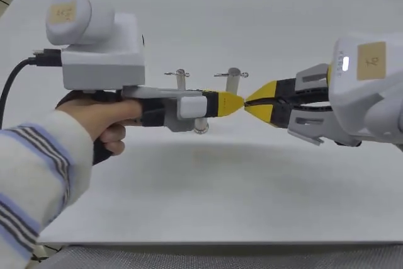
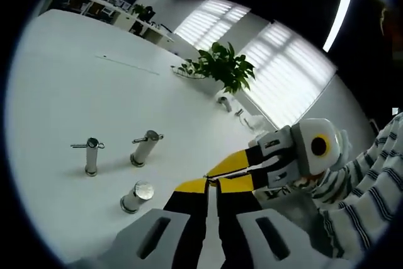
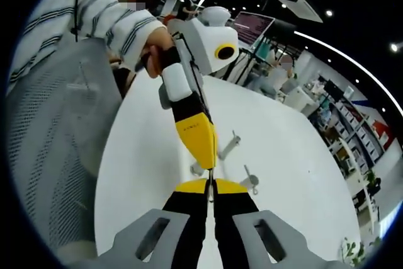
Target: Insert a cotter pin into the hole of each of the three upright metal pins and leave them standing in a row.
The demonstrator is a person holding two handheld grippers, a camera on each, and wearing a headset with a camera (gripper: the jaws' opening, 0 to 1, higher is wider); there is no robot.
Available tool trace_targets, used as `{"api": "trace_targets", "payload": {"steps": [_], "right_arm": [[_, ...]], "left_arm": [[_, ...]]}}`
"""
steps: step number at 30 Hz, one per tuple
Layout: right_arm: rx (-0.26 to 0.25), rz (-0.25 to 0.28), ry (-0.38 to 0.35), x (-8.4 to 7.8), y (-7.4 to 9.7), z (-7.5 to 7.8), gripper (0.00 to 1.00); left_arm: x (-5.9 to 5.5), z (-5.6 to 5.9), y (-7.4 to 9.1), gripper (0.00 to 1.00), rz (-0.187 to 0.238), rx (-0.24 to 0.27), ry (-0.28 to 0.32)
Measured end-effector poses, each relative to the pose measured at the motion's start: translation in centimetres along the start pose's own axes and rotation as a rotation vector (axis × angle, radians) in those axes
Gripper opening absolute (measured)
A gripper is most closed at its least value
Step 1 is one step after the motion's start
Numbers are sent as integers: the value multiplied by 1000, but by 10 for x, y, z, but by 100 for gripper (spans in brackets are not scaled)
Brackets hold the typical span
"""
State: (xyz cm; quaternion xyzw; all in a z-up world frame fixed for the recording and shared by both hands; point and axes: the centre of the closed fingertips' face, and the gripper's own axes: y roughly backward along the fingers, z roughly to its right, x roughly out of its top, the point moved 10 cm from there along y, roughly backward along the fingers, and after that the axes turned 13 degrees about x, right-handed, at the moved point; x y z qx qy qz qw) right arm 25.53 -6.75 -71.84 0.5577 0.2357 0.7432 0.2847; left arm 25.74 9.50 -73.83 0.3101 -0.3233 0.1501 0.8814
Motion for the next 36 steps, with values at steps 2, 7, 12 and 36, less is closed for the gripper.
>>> {"api": "trace_targets", "payload": {"steps": [2,7,12,36], "right_arm": [[-2,-6,7,0,0,0,2],[-5,-13,13,0,1,0,2],[-10,-24,21,1,0,-2,3],[19,26,-40,-1,-1,-3,6]], "left_arm": [[0,0,0,3,-2,-2,12],[0,0,-1,2,0,1,33],[-2,-1,-1,2,-7,7,70],[-5,1,5,0,-34,14,82]]}}
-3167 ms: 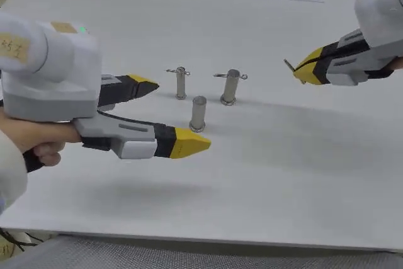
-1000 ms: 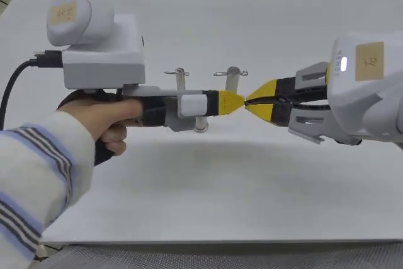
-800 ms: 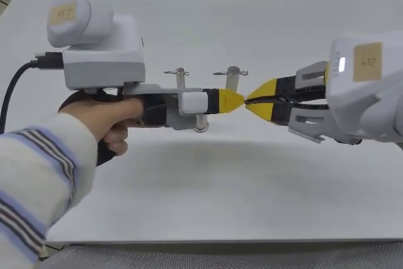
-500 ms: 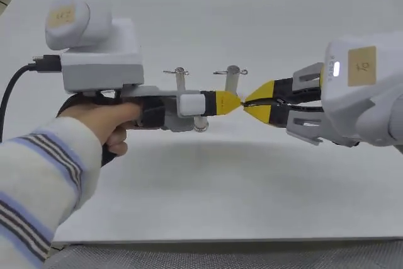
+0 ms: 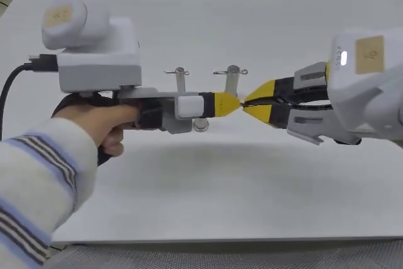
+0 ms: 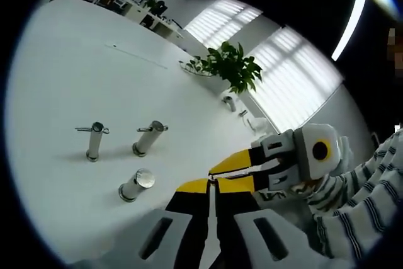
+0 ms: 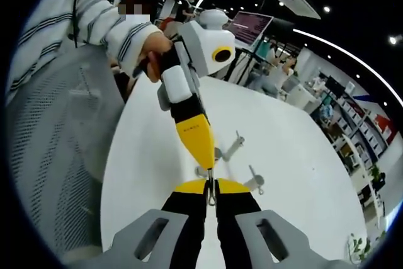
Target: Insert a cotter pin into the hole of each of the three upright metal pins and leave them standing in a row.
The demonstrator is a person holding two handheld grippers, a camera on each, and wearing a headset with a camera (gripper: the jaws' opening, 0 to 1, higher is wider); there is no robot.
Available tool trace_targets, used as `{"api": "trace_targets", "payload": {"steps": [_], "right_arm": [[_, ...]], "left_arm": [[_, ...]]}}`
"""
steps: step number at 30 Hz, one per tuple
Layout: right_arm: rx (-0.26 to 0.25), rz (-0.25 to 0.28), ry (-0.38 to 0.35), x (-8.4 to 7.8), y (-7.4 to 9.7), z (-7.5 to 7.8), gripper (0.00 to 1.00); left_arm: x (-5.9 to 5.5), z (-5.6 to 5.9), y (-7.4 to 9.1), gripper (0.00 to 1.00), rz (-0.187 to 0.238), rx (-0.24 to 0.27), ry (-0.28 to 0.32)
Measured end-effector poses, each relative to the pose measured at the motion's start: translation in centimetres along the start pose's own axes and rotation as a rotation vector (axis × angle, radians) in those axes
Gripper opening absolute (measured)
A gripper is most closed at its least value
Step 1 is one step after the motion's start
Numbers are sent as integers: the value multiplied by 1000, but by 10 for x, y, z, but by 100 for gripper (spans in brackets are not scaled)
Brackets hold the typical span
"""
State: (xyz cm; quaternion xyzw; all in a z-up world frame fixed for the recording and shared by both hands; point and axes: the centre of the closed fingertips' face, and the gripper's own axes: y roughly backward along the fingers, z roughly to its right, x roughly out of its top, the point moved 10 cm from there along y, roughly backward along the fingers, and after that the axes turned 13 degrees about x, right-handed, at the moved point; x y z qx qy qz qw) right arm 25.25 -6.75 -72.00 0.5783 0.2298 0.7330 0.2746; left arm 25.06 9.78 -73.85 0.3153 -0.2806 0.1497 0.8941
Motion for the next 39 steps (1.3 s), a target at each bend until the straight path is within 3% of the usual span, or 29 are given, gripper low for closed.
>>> {"api": "trace_targets", "payload": {"steps": [4,7,10,11,13,15,16,17,19,26,29,39], "right_arm": [[-7,17,-28,-2,1,3,19],[67,79,-161,-9,2,3,20],[189,145,-278,-13,1,-2,30],[199,190,-327,-15,0,-2,31],[247,200,-368,-19,-1,-5,30],[250,204,-366,-21,-1,-5,29],[284,211,-385,-22,-2,-8,27],[286,219,-389,-23,-3,-8,25],[310,236,-408,-23,-4,-10,21],[329,250,-407,-24,-6,-12,12],[342,263,-413,-24,-5,-13,8],[415,238,-385,-23,-5,-23,5]], "left_arm": [[-2,0,2,0,-2,-5,-44],[-4,0,5,0,-12,-5,-99],[-4,1,7,0,-4,-12,-195],[-4,2,9,0,4,-32,-225],[-5,4,12,0,9,-55,-301],[-5,6,14,0,17,-73,-390],[-4,7,15,0,30,-83,-445],[-4,6,16,0,23,-93,-473],[-2,3,17,0,13,-96,-460],[-5,7,19,0,17,-164,-546],[-6,8,17,0,2,-166,-562],[-11,8,15,1,-47,-191,-665]]}}
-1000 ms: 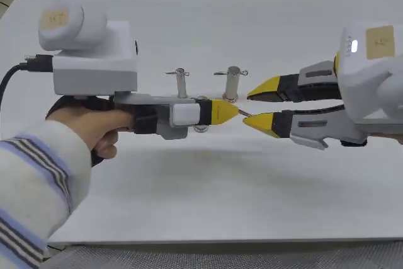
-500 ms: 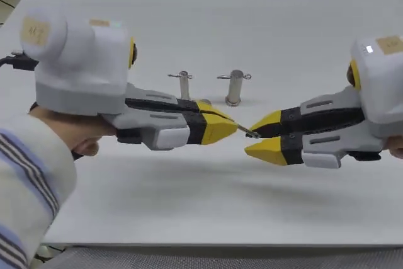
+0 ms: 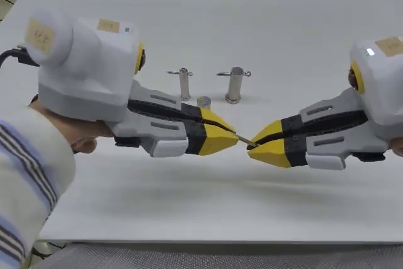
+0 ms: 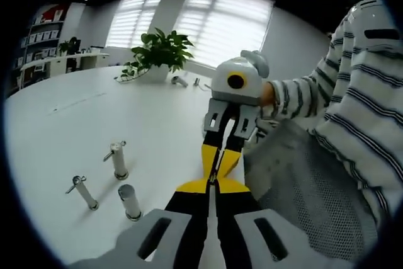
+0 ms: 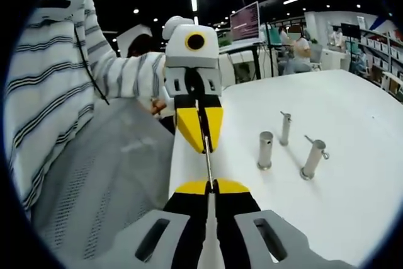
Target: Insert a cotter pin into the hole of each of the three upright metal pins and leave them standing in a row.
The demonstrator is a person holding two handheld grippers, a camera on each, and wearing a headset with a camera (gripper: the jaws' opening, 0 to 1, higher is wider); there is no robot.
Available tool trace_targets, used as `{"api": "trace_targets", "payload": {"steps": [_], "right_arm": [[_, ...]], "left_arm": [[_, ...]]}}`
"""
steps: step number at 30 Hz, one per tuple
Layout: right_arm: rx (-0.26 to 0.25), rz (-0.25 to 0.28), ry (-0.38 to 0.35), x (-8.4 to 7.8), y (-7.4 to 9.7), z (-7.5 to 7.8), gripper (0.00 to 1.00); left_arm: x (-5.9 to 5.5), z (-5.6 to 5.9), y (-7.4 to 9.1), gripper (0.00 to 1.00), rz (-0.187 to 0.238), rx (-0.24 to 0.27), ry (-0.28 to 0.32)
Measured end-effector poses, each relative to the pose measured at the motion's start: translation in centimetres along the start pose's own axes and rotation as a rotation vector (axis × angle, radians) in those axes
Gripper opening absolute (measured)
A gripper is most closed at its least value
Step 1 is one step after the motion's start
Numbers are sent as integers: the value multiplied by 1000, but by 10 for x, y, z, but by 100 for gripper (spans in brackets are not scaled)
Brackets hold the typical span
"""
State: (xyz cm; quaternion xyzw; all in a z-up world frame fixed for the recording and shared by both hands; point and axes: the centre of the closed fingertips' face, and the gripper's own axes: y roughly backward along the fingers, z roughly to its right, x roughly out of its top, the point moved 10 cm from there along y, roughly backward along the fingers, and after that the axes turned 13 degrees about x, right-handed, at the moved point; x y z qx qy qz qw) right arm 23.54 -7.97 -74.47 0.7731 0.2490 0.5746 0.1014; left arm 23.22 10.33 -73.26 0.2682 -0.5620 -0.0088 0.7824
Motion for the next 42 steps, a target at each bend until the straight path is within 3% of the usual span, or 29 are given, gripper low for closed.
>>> {"api": "trace_targets", "payload": {"steps": [2,6,12,16,19,22,25,27,31,35,42], "right_arm": [[3,-4,-9,0,0,0,5],[12,-10,-6,0,-1,0,4],[25,-22,3,3,-2,0,4],[29,-34,8,7,-2,0,4],[21,-56,27,10,0,3,4],[5,-73,32,13,2,6,4],[-15,-97,32,14,3,11,4],[-37,-148,57,13,5,15,4],[-48,-212,70,15,4,21,4],[-64,-246,92,23,3,26,4],[-94,-315,66,37,1,38,4]], "left_arm": [[-2,-1,-1,1,-13,0,39],[-4,-2,0,1,-10,1,-22],[-5,-3,2,1,-13,0,-20],[-6,-5,4,2,25,11,-31],[-7,-9,7,5,58,37,-62],[-11,-15,10,14,65,74,-50],[-17,-23,13,21,47,128,-50],[-21,-27,15,22,26,136,-65],[-29,-37,18,23,34,175,-36],[-32,-49,16,30,28,264,-51],[-31,-58,6,31,68,285,-16]]}}
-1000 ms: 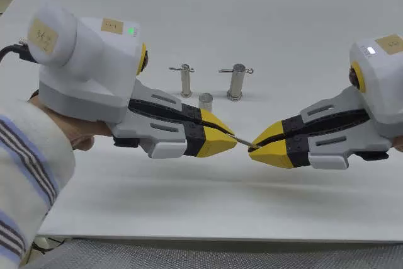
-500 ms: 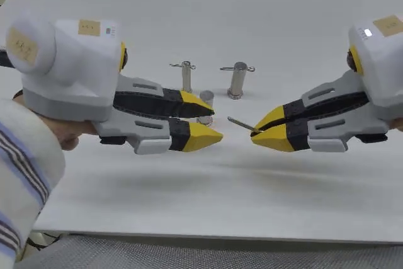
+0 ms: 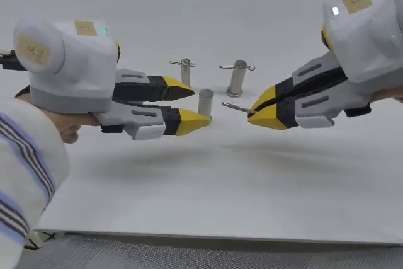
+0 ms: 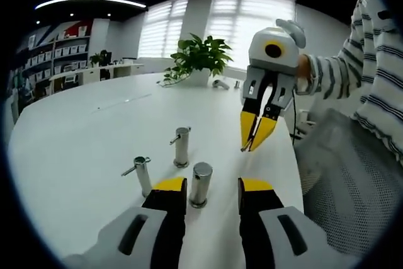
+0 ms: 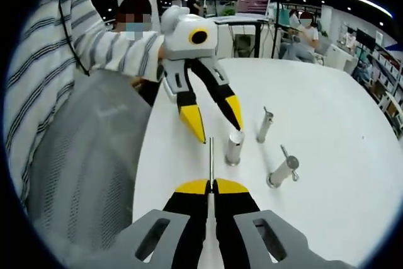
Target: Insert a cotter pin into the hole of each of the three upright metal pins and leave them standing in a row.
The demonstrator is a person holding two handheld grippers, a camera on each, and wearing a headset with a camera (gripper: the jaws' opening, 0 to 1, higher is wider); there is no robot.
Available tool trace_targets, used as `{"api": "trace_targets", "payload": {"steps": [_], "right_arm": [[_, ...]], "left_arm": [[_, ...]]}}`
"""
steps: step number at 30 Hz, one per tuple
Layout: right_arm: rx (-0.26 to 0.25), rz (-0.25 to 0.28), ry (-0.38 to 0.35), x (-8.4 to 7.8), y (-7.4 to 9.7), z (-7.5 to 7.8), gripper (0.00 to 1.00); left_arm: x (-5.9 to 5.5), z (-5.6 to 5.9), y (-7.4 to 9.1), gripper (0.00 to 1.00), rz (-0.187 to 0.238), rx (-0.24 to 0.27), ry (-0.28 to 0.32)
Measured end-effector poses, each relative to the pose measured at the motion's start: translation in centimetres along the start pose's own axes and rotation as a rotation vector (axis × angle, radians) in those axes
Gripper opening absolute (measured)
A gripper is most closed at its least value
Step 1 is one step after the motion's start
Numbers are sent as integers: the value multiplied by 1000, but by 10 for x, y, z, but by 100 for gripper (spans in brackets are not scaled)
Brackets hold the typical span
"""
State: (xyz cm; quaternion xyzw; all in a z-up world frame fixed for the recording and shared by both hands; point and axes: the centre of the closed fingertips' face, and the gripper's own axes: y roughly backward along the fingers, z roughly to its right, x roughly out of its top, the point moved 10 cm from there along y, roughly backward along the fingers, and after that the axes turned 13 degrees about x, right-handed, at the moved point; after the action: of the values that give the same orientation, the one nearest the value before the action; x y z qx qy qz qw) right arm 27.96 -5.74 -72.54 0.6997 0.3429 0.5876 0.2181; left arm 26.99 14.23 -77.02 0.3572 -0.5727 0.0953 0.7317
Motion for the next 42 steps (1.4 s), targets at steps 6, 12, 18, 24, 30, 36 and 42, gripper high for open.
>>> {"api": "trace_targets", "payload": {"steps": [6,12,18,24,30,36,42], "right_arm": [[-25,-71,-22,4,-3,15,4],[-19,-109,-29,2,-7,23,4],[-21,-129,-45,1,-10,30,4],[-8,-140,-46,0,-15,35,4],[-5,-149,-33,1,-19,35,4],[4,-147,-36,1,-22,36,4],[6,-156,-17,0,-23,38,4]], "left_arm": [[-6,-2,-9,31,-15,-9,-10],[-12,-6,-14,29,-32,-12,-11],[-16,-8,-20,26,-40,-23,-14],[-18,-9,-26,22,-22,-38,-4],[-23,-13,-27,14,-26,-37,-21],[-26,-14,-27,12,-24,-52,-36],[-27,-15,-27,12,-20,-58,-30]]}}
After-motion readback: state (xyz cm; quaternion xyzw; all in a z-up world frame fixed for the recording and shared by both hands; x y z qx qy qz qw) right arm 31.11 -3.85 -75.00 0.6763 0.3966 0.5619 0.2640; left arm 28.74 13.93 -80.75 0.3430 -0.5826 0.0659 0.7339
